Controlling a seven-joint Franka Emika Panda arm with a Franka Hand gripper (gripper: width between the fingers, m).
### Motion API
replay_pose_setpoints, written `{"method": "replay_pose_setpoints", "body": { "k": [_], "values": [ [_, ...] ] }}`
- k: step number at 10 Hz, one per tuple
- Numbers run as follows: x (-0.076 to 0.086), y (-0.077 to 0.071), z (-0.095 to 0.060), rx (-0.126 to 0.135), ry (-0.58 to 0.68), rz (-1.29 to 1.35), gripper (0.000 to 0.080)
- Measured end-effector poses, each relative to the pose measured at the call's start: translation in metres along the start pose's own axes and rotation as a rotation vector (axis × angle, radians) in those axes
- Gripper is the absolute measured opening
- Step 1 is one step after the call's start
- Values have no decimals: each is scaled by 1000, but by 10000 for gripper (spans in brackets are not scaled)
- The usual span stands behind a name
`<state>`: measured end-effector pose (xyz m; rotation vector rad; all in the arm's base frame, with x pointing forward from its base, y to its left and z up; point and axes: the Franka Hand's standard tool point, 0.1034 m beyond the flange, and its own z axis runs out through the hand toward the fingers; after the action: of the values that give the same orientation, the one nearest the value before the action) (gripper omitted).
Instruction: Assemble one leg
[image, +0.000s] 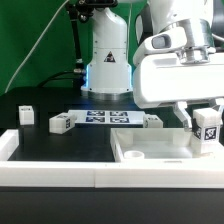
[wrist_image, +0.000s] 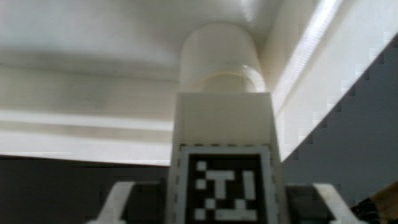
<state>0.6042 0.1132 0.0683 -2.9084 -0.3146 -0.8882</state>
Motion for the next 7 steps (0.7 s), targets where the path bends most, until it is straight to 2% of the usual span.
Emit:
{"method": "replay_pose_setpoints", "body": {
  "k": [2, 3, 4, 5, 6, 7],
  "values": [
    [-3, -2, 0, 4, -22, 0, 292],
    [-3, -1, 1, 4, -22, 0, 375],
    [-4, -1, 1, 4, -23, 0, 512],
    [-4, -1, 1, 4, -23, 0, 512],
    [-4, -1, 1, 4, -23, 0, 627],
    [-4, -1, 1, 4, -23, 0, 643]
  ]
}}
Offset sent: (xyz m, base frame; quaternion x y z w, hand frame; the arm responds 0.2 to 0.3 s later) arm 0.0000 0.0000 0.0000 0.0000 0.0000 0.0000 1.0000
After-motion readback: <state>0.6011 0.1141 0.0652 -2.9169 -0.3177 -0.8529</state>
